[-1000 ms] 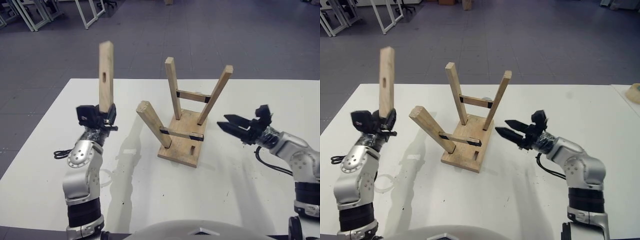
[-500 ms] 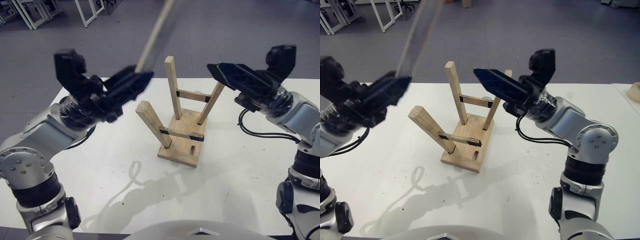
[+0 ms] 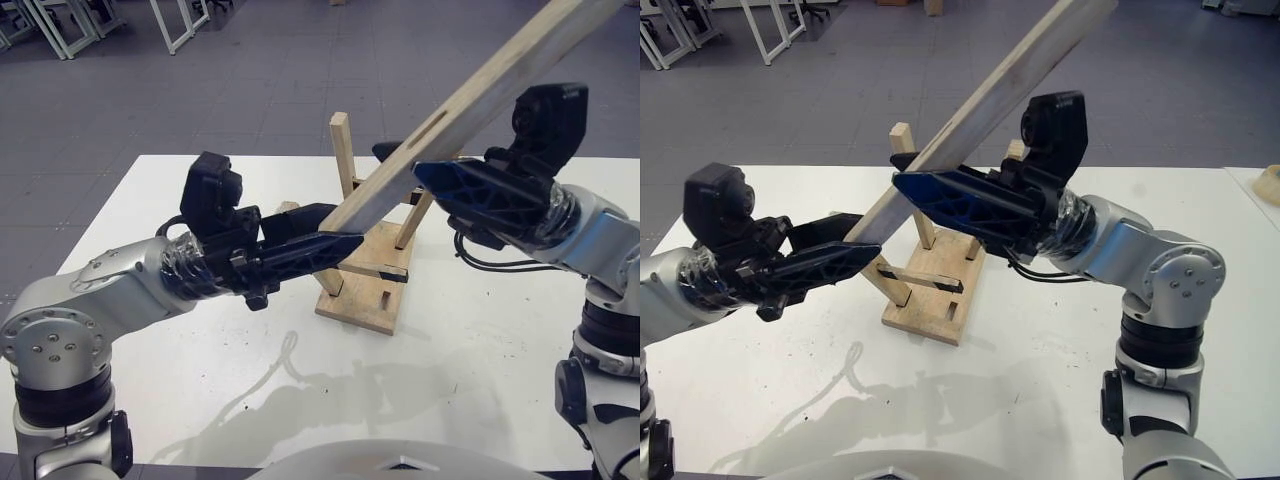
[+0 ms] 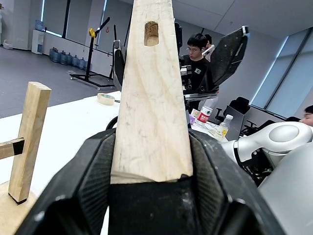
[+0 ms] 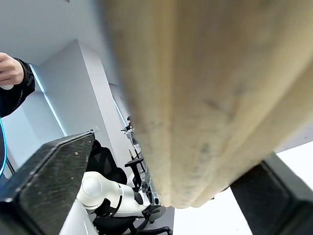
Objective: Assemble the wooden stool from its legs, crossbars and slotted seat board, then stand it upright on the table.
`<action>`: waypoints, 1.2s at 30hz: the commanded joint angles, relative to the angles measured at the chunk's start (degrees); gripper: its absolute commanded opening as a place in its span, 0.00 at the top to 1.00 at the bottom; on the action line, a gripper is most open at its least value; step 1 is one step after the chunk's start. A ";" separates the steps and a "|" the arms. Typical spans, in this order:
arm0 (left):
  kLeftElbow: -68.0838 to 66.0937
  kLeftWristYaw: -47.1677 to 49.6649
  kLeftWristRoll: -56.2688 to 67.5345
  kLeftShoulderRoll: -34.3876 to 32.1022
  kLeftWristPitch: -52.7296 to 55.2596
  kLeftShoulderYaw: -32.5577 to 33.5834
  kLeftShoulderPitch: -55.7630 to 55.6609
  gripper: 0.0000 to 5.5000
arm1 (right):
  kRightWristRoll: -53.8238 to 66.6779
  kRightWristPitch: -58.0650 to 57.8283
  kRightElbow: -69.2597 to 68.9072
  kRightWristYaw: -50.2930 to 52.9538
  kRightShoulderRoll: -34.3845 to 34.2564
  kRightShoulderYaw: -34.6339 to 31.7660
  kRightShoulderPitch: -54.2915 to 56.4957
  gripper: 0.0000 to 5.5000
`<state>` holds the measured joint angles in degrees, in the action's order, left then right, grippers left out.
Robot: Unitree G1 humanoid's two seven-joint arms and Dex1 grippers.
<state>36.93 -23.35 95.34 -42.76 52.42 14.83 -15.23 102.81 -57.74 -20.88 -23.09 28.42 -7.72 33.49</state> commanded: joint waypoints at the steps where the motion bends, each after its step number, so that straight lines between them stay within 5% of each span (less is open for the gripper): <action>1: -0.13 -0.02 -1.52 -1.65 -0.72 -1.01 -0.09 0.62 | -3.42 -0.10 -1.87 -2.39 1.78 1.42 1.61 0.34; 9: -0.34 -1.53 -2.17 -3.08 -1.59 -1.11 0.30 0.62 | -9.30 -0.54 -2.71 -7.83 4.24 2.89 0.68 0.63; 14: -0.40 -4.14 -5.16 -2.45 -3.13 -0.66 -0.09 0.62 | -12.25 -0.52 -1.14 -10.92 5.64 2.58 -0.65 0.63; 19: 0.40 -7.56 -8.54 -1.13 -5.45 -1.49 -0.12 0.43 | -11.11 -0.09 1.20 -11.01 4.57 1.97 -0.30 0.63; 24: -5.60 -4.34 0.64 0.00 -11.43 6.26 -4.67 0.42 | -14.58 0.04 4.62 -12.98 7.63 -0.60 -0.73 0.63; 31: -14.19 0.92 -4.88 2.73 -17.42 9.57 -5.40 0.42 | -29.69 3.39 11.13 -20.78 15.67 -4.57 -6.81 0.63; 36: -14.99 1.03 -16.74 5.79 -18.83 7.20 -0.39 0.42 | -47.80 11.55 12.66 -29.08 19.51 2.17 -13.12 0.63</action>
<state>22.72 -23.04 82.69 -38.10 34.28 23.30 -16.71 60.48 -49.21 -8.17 -49.54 46.39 -8.43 22.04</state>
